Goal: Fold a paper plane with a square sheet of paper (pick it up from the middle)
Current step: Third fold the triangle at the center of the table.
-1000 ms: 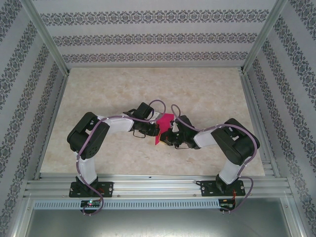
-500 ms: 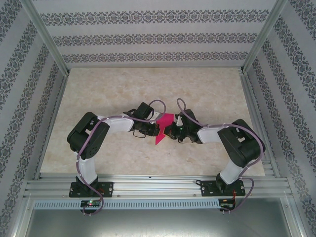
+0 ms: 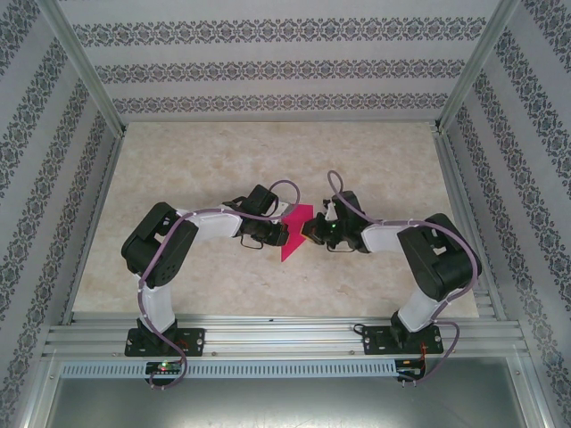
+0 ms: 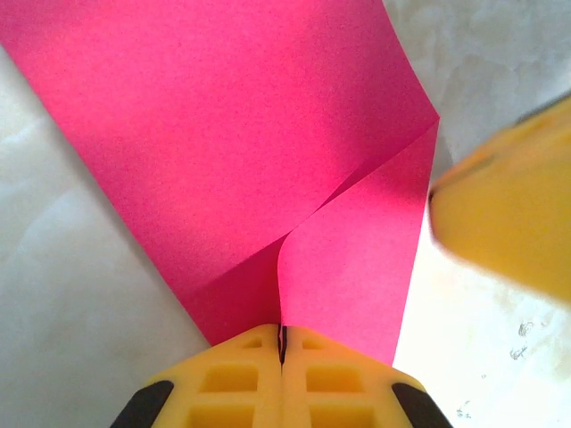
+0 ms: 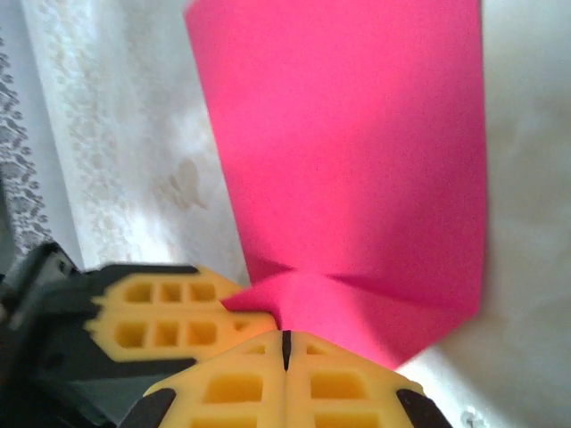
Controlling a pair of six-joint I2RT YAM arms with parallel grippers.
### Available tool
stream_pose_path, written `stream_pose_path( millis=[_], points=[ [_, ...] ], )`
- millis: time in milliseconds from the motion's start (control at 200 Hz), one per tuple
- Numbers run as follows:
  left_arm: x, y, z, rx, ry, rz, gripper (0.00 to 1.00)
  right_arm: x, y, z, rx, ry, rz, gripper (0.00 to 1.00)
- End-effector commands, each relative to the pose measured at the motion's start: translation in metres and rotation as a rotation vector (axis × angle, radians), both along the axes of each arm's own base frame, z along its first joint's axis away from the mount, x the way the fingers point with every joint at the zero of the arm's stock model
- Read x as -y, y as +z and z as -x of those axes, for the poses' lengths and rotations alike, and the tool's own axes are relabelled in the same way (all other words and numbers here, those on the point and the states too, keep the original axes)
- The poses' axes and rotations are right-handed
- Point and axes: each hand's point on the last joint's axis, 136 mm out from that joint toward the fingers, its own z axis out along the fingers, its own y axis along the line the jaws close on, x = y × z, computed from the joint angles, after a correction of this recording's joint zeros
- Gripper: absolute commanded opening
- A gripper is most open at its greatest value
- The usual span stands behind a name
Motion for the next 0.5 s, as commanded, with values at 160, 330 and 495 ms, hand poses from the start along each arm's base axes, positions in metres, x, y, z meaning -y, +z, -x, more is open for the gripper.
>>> stream_pose_path(
  millis=[160,330,495],
  points=[
    [-0.024,-0.041,0.026,-0.115,-0.007,-0.141,0.01,0.007,-0.024,-0.007,-0.035,0.006,0.038,0.0],
    [-0.024,-0.04,0.026,-0.113,-0.009,-0.143,0.0,0.012,-0.038,-0.005,-0.068,-0.01,0.052,0.0],
    [-0.024,-0.041,0.026,-0.113,-0.011,-0.146,0.0,0.011,-0.005,-0.015,0.002,-0.009,0.001,0.0]
  ],
)
